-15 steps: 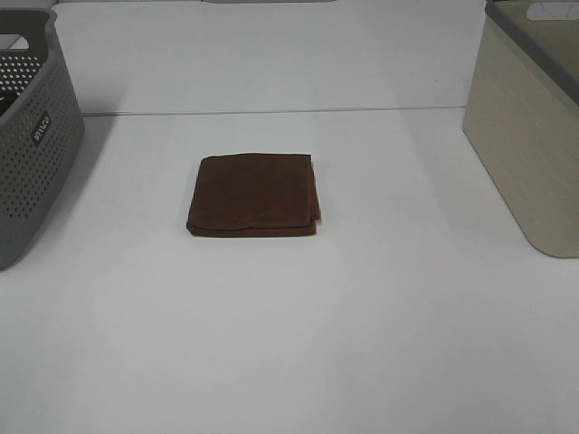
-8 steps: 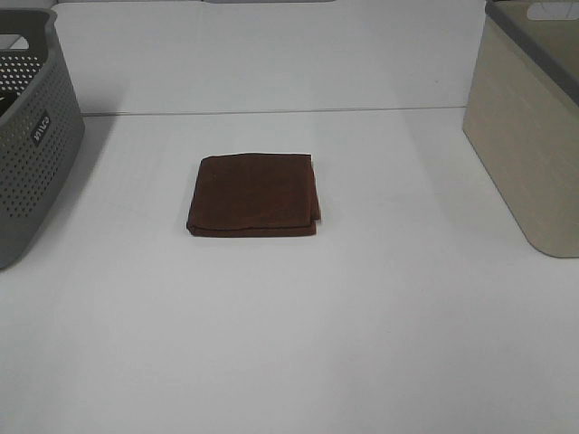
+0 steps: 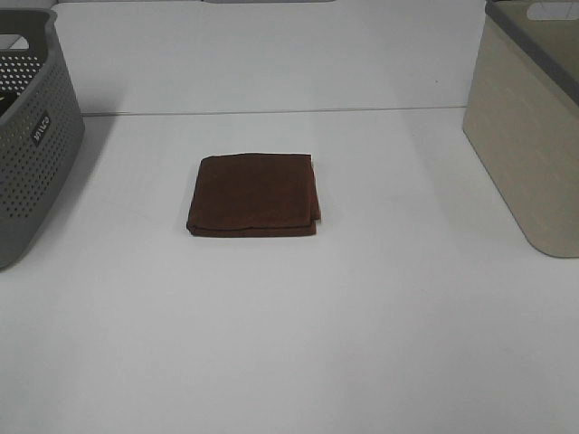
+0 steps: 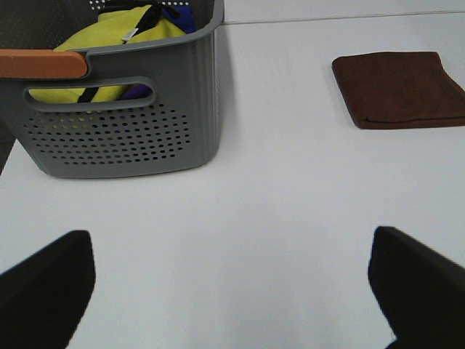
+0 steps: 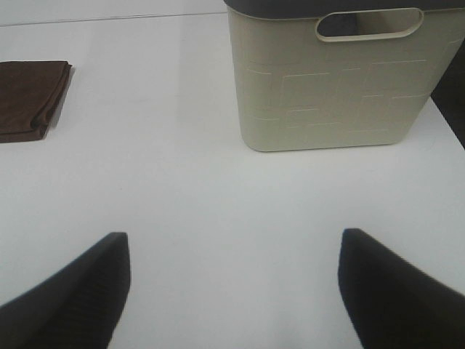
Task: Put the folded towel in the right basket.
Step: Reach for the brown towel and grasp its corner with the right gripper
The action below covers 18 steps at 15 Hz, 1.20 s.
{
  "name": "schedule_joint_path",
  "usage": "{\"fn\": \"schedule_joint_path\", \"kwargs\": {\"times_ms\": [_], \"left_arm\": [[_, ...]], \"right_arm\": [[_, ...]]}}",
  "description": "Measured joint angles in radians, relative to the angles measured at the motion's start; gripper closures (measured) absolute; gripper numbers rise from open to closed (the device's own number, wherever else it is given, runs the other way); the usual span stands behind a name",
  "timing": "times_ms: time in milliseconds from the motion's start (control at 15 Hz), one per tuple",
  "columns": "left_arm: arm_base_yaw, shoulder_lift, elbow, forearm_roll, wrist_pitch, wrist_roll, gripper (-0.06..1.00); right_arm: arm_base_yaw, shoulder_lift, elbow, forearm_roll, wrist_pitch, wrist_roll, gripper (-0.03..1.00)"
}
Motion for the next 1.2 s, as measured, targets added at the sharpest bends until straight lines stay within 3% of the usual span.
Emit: {"fn": "schedule_joint_path", "kwargs": {"times_ms": [1200], "left_arm": [[0.0,0.0,0.0,0.0,0.0,0.0,-0.03]], "right_arm": [[0.0,0.0,0.0,0.0,0.0,0.0,0.22]]}}
